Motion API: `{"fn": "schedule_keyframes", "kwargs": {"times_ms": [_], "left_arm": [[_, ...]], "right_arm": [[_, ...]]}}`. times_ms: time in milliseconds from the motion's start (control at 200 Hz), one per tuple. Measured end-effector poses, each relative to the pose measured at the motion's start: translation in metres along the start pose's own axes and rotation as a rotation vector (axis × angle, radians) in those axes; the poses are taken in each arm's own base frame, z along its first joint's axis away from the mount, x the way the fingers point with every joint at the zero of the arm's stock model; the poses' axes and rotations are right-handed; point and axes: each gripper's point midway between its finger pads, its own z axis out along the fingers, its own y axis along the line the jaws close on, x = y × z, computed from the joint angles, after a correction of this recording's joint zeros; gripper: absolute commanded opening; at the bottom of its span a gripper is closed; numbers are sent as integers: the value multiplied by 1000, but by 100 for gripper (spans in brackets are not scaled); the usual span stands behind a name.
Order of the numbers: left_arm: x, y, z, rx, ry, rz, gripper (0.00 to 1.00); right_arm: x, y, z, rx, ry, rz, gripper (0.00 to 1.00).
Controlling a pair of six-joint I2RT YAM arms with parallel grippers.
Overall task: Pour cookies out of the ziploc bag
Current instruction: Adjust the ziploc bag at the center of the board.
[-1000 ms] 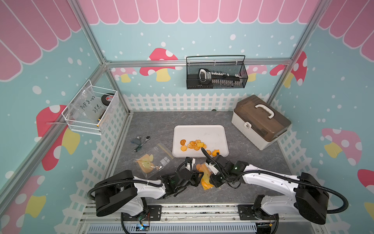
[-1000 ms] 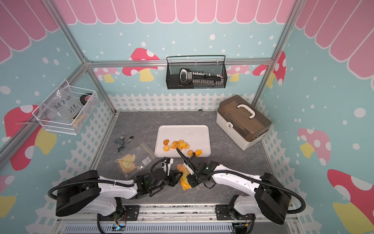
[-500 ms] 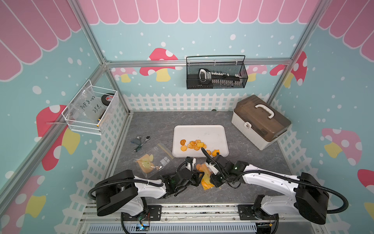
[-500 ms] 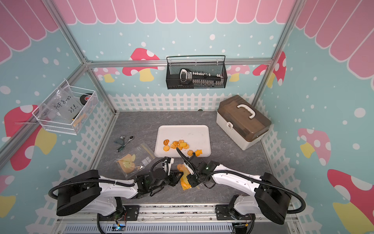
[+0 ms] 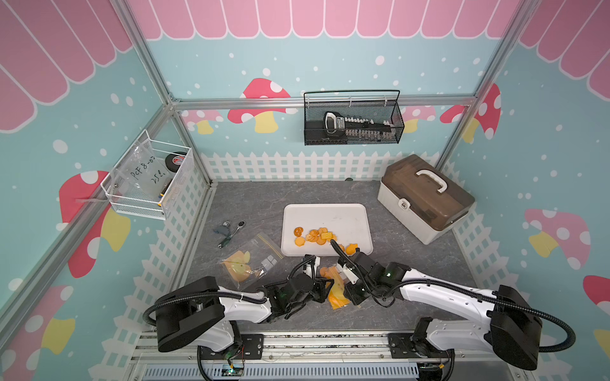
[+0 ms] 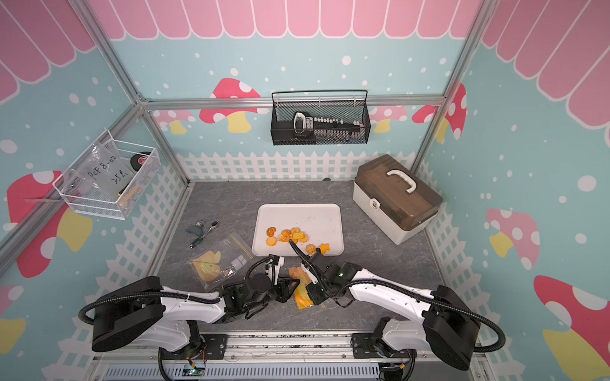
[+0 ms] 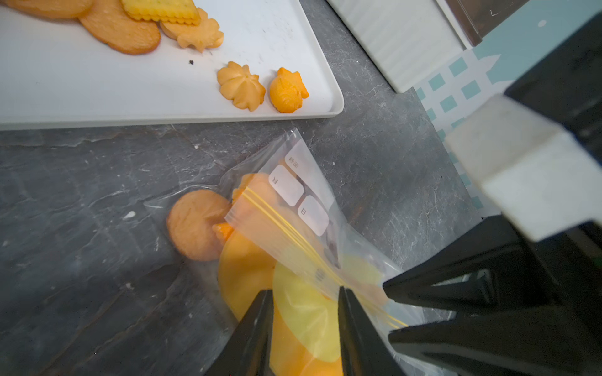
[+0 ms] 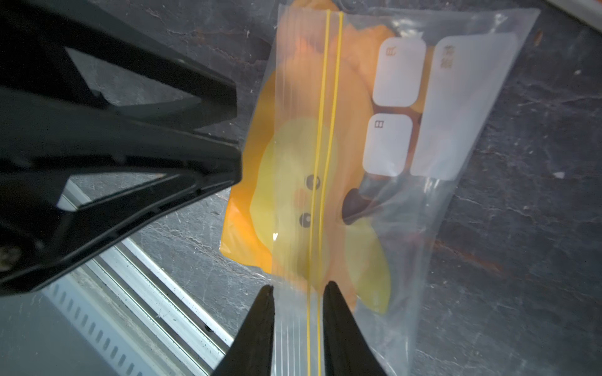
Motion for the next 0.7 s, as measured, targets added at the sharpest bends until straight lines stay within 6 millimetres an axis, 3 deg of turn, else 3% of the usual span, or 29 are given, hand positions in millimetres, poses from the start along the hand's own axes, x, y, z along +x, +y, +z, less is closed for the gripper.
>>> {"fn": "schedule_keyframes", "kwargs": {"times_ms": [360,701], "left_arm": [[5,4,3,-9,14,2,38],[5,3,3,-7,16,2,38]], "right_arm": [[1,1,3,-8,11,1,32],[2,-3,6,16,19,6,29]]}}
